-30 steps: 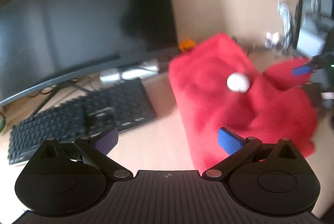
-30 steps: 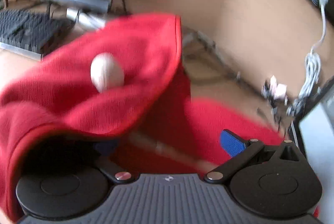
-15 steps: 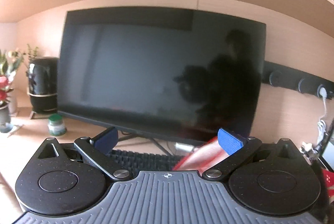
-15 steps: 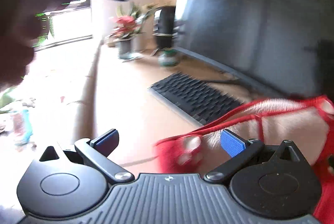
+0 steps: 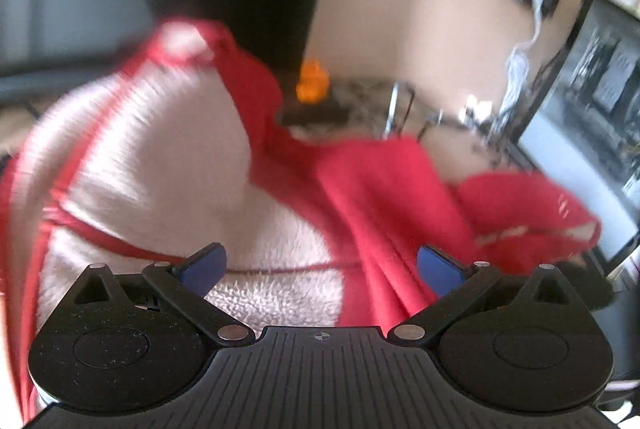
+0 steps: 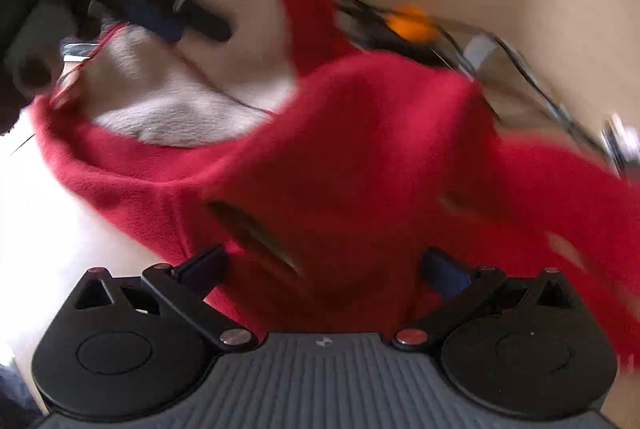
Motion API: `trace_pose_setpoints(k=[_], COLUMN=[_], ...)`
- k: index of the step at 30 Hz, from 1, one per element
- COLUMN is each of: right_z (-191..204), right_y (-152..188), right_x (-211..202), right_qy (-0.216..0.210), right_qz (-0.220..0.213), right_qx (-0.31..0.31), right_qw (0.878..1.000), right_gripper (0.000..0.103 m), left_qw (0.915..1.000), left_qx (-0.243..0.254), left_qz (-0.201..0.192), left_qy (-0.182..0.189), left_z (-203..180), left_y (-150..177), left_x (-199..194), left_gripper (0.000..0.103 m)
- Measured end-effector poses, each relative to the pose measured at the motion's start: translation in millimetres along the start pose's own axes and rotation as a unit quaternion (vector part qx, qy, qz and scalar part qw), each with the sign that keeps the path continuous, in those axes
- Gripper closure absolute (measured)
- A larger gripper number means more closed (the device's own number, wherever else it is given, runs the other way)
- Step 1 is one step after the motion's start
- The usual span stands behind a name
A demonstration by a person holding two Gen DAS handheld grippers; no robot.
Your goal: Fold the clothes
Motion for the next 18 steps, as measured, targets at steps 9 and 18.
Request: trace_pose_setpoints(k=[9, 18], right_z=[-103, -244], right_y=[43, 51], right_x=[-89, -74], right_qy=[0.112, 0.123], right_qz=[0.002, -0.086], right_qx=[0.083, 0.353], right_qw=[0.99, 0.924], right_gripper=[0.0, 0.0], left_qw=[0.9951, 0.9723], left_qx=[0.007, 0.078], left_qz=[0.098, 0.191], left_qy=[-0.006, 0.11], left_z=[-58, -136], left_y=[89, 148], left_x=[14, 3], left_gripper=[0.0, 0.0])
Point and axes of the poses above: each gripper's, at about its wrist camera, not at the fingertips, and x roughly the way its jaws point, z to its left, y to its underside, the point moved 8 cm from there along x, roughly the way its jaws point, and after that the axes turned 12 degrees about -x, right-handed, at the moved point
